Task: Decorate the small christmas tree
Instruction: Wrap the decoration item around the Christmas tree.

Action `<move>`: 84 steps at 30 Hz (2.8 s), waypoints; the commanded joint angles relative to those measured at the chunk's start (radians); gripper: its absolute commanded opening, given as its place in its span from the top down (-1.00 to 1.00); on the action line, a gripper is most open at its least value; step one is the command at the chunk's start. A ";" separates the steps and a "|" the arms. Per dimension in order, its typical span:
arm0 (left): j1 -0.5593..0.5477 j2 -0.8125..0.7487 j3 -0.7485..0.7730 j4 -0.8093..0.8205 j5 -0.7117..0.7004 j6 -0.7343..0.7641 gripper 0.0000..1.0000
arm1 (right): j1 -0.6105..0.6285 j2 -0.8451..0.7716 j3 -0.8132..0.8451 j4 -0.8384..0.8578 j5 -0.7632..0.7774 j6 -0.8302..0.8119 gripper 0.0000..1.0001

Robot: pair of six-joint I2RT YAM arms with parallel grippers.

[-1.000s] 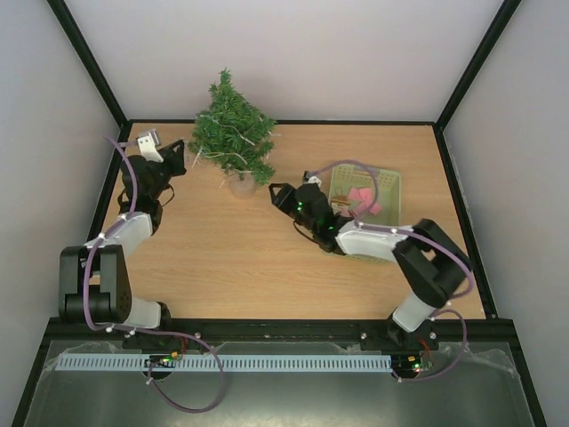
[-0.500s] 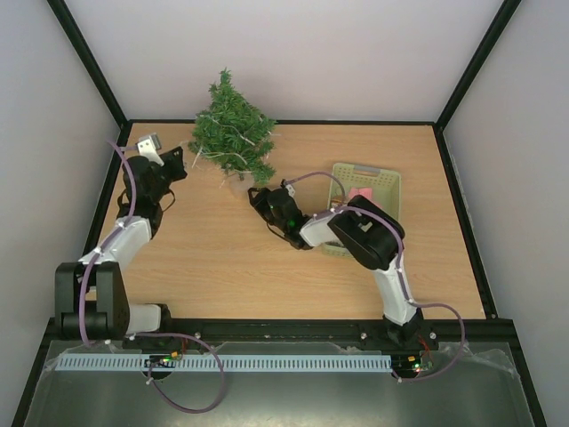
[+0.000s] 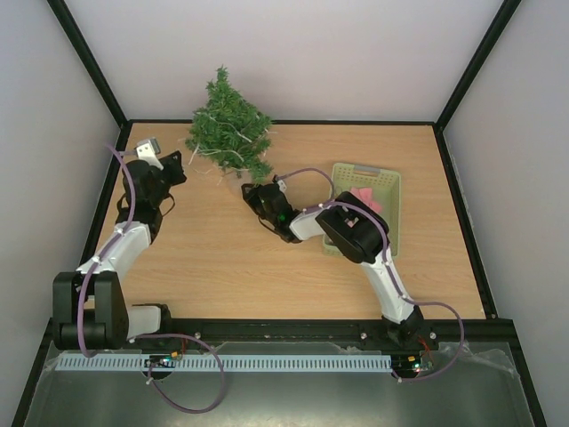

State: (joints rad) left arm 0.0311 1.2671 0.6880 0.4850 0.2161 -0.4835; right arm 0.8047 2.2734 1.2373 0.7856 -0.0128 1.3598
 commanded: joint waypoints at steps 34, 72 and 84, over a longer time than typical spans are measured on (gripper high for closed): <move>-0.002 0.059 0.159 0.074 0.159 0.308 0.95 | -0.169 -0.040 0.051 -0.179 -0.112 -0.477 0.42; 0.007 0.383 0.309 0.162 0.316 0.414 0.93 | -0.191 -0.138 0.007 -0.232 -0.106 -0.602 0.36; 0.010 0.327 0.310 0.029 0.338 0.391 0.54 | -0.195 -0.187 -0.043 -0.223 -0.100 -0.593 0.32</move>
State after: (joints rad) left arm 0.0399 1.6390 0.9745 0.5514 0.5308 -0.0925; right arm 0.6144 2.1403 1.2011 0.5652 -0.1352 0.7815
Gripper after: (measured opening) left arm 0.197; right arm 0.337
